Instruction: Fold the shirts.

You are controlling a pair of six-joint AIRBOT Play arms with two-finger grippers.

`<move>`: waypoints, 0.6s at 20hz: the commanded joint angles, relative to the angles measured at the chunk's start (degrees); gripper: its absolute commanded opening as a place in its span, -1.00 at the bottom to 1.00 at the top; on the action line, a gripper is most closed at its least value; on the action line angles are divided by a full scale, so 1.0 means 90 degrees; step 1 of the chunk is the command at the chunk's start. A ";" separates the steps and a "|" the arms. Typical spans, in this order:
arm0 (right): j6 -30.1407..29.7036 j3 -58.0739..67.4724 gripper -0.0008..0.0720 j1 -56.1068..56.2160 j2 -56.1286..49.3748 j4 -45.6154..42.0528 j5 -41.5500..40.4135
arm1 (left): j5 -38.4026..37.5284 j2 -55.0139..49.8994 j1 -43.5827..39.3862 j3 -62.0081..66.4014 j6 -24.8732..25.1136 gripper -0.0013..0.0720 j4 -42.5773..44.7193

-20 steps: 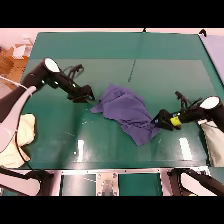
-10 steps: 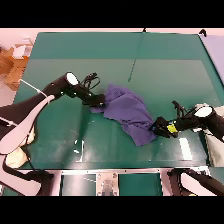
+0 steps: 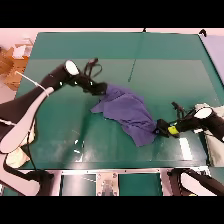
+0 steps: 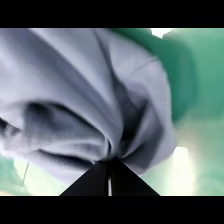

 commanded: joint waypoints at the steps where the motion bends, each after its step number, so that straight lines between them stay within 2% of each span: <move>1: 0.0092 0.0937 -0.94 -0.0401 0.0007 -0.0109 0.0087 | -0.0886 0.0005 0.0391 0.1348 -0.0328 -0.93 0.0622; 3: 0.0092 0.1377 -0.94 -0.0406 0.0007 -0.0104 0.0262 | -0.1358 0.0002 0.0602 0.1564 -0.0367 -0.92 0.0648; 5: 0.0087 0.1205 -0.93 -0.0228 0.0005 -0.0136 0.0245 | -0.1528 -0.0002 0.0607 0.1052 -0.0493 -0.91 0.0908; 7: 0.0085 0.1003 -0.94 -0.0172 0.0005 -0.0148 0.0160 | -0.1236 -0.0002 0.0602 0.0053 -0.0486 0.45 0.0877; 9: 0.0085 0.1020 -0.94 -0.0182 0.0005 -0.0250 0.0073 | -0.0719 -0.0002 0.0602 -0.0937 -0.0299 0.47 0.0566; 12: 0.0087 0.1022 -0.94 -0.0187 0.0005 -0.0248 0.0075 | -0.0534 -0.0002 0.0602 -0.1785 0.0372 0.47 -0.0126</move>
